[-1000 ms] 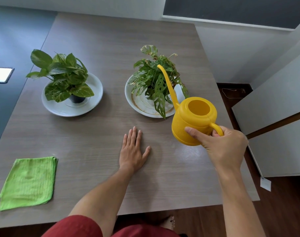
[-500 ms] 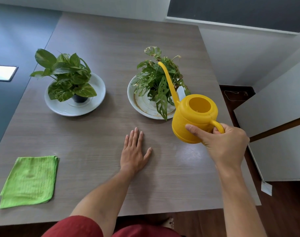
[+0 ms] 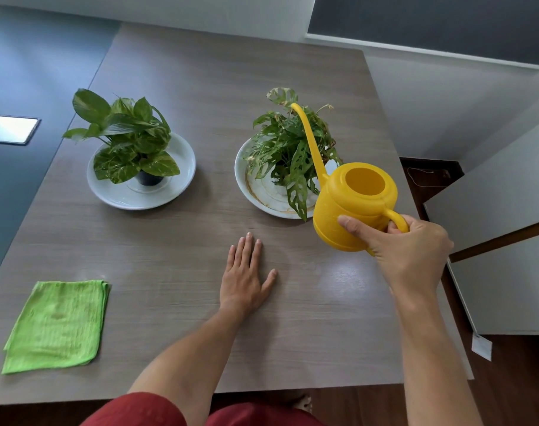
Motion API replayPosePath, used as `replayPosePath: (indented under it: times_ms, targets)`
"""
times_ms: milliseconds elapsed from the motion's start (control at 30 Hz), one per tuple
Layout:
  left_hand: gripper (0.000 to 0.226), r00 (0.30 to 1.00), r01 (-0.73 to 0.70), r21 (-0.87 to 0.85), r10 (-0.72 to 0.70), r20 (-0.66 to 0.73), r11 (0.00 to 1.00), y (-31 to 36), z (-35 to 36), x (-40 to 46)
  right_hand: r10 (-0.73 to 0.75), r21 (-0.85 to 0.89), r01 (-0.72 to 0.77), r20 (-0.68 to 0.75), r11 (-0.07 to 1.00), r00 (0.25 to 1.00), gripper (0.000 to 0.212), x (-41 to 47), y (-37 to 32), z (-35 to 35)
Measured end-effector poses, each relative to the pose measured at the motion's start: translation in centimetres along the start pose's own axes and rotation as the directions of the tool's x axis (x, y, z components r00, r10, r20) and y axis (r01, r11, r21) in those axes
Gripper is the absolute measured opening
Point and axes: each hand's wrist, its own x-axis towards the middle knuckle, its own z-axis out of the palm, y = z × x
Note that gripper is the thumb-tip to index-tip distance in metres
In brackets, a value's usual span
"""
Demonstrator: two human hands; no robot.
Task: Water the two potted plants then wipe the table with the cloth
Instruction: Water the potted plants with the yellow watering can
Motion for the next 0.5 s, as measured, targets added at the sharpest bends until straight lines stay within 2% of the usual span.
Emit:
replayPosePath:
  times_ms: [400, 500]
  targets:
    - [0.082, 1.000, -0.002, -0.002, 0.002, -0.005, 1.000, -0.1, 0.0, 0.0, -0.014, -0.004, 0.014, -0.024, 1.000, 1.000, 0.052, 1.1, -0.5, 0.3]
    - [0.082, 1.000, -0.007, -0.007, 0.007, -0.018, 1.000, -0.1, 0.0, 0.0, 0.006, 0.002, -0.006, -0.037, 1.000, 0.999, 0.063, 1.5, -0.4, 0.3]
